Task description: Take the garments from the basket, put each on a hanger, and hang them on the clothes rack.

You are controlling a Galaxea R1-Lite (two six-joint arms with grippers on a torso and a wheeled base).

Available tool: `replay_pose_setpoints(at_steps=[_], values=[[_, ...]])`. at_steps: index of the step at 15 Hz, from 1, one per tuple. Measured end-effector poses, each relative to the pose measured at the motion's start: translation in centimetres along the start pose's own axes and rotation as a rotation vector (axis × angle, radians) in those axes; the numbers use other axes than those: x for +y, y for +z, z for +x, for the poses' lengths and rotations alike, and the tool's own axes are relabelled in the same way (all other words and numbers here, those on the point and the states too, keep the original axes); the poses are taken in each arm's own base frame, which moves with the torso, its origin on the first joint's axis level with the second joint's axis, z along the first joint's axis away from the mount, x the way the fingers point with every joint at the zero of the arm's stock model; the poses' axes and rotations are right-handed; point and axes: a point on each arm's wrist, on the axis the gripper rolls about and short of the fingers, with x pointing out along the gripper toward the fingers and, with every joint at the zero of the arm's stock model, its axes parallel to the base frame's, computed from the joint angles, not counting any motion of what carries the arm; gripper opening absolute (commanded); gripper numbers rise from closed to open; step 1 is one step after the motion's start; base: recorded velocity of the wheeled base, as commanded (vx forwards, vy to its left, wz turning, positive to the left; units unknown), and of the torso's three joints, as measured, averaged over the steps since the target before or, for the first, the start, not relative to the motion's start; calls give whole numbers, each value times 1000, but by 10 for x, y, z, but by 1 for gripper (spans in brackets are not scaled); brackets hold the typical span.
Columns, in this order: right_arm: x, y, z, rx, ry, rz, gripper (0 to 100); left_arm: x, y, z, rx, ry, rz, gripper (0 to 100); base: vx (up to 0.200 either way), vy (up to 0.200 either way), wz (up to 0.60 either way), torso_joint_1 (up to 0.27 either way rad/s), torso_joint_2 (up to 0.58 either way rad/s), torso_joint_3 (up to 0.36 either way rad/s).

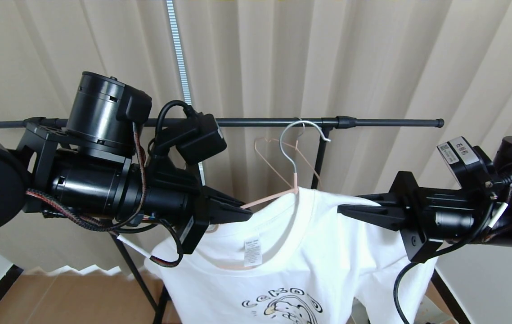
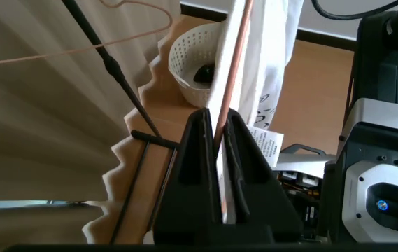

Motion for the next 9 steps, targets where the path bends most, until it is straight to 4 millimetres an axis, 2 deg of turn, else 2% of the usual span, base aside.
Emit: replay_pose_setpoints(at_steps=[9], values=[[0,0,0,0,1,-3,0,-3,-3,-3,0,6,-1,0,0,0,0,0,0,0]])
